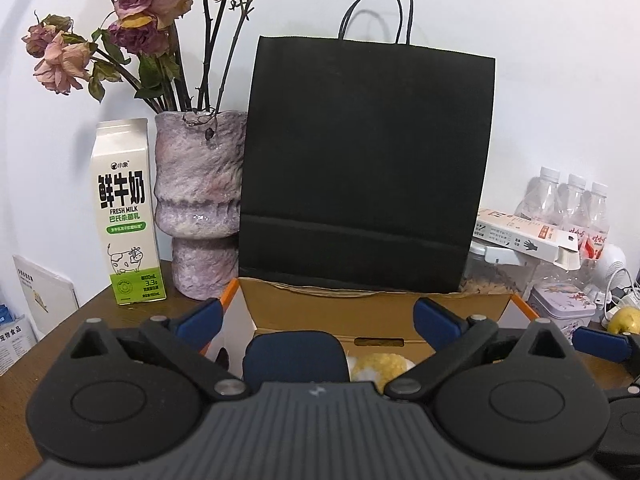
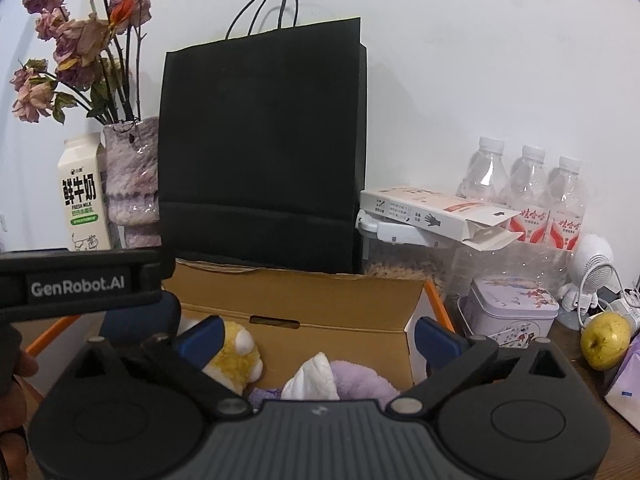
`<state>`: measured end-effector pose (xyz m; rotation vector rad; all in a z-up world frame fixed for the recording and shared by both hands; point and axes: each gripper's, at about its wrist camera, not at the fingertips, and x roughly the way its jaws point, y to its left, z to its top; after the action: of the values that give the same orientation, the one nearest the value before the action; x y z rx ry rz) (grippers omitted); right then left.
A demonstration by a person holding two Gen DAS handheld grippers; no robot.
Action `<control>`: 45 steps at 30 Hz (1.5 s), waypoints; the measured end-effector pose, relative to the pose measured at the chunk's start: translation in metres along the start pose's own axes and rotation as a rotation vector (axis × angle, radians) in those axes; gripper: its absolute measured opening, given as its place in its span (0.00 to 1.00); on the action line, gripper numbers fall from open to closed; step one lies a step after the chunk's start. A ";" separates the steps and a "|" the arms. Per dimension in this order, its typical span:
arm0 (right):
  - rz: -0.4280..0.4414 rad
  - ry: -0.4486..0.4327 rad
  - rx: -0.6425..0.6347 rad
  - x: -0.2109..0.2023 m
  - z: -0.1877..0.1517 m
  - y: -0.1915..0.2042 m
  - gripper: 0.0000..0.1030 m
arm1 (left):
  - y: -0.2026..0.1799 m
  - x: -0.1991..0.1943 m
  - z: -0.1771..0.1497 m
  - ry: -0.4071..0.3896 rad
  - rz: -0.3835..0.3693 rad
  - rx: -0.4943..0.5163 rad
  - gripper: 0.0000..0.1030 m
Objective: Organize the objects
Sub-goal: 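Open the left tool over the box while the right tool releases the cap, then move both tools back from the box toward the beige block and wrapped ball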
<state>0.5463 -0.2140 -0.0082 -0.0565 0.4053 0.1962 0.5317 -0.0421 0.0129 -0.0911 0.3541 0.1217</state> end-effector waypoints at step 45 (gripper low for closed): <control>-0.010 -0.039 -0.035 -0.137 -0.063 0.011 0.99 | 0.039 -0.132 -0.049 -0.007 -0.084 0.016 1.00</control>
<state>0.3965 -0.2340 -0.0113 -0.0886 0.3630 0.1941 0.3868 -0.0223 0.0106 -0.0895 0.3440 0.0357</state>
